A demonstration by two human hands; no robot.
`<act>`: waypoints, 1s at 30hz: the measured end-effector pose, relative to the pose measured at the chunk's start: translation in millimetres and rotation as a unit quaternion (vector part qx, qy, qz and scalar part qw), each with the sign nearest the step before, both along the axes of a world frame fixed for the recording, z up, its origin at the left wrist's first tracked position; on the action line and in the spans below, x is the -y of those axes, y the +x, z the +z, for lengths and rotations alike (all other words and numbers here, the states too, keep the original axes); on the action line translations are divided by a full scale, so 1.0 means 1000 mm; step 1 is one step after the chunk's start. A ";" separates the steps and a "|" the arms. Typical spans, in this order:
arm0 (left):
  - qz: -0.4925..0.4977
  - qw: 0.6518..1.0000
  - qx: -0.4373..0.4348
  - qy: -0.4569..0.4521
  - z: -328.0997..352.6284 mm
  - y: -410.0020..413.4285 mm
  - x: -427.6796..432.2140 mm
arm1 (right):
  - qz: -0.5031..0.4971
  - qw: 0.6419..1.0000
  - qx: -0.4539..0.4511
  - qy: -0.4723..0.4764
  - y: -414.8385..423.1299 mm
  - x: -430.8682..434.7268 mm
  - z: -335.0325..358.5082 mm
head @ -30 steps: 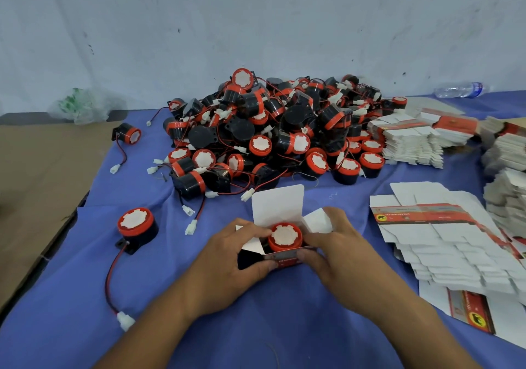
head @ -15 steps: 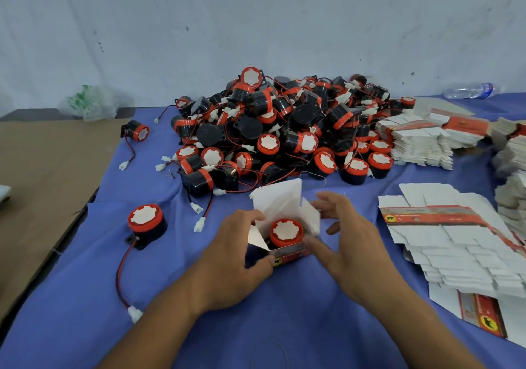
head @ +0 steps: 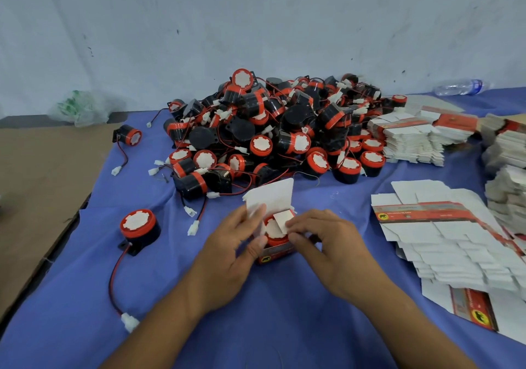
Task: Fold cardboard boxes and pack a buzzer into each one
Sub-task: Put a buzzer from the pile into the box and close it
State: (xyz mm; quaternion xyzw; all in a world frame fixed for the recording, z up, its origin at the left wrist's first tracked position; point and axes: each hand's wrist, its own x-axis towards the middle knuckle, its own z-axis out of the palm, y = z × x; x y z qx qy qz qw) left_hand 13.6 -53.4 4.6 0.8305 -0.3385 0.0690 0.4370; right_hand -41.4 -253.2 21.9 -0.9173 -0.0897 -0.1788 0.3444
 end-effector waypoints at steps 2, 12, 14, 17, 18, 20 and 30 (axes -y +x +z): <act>-0.027 0.999 -0.013 0.026 -0.002 -0.001 0.004 | -0.016 0.998 0.000 0.061 0.001 -0.001 -0.003; 0.003 0.985 -0.127 -0.114 -0.001 0.002 0.000 | 0.103 0.943 -0.047 0.313 0.009 0.001 0.002; -0.010 0.986 -0.114 -0.123 0.003 0.003 -0.001 | 0.096 0.948 -0.048 0.300 0.009 0.004 0.000; -0.013 0.994 -0.058 -0.090 0.006 0.004 -0.005 | 0.063 0.978 -0.060 0.191 0.011 0.007 -0.007; -0.019 0.996 -0.054 -0.075 0.005 0.003 -0.007 | 0.065 0.983 -0.063 0.162 0.011 0.006 -0.009; -0.029 0.996 -0.066 -0.044 0.005 0.003 -0.008 | 0.077 0.984 -0.075 0.145 0.011 0.005 -0.010; -0.105 0.989 -0.094 -0.040 0.011 -0.003 -0.012 | 0.096 0.994 0.049 0.018 0.009 0.000 -0.007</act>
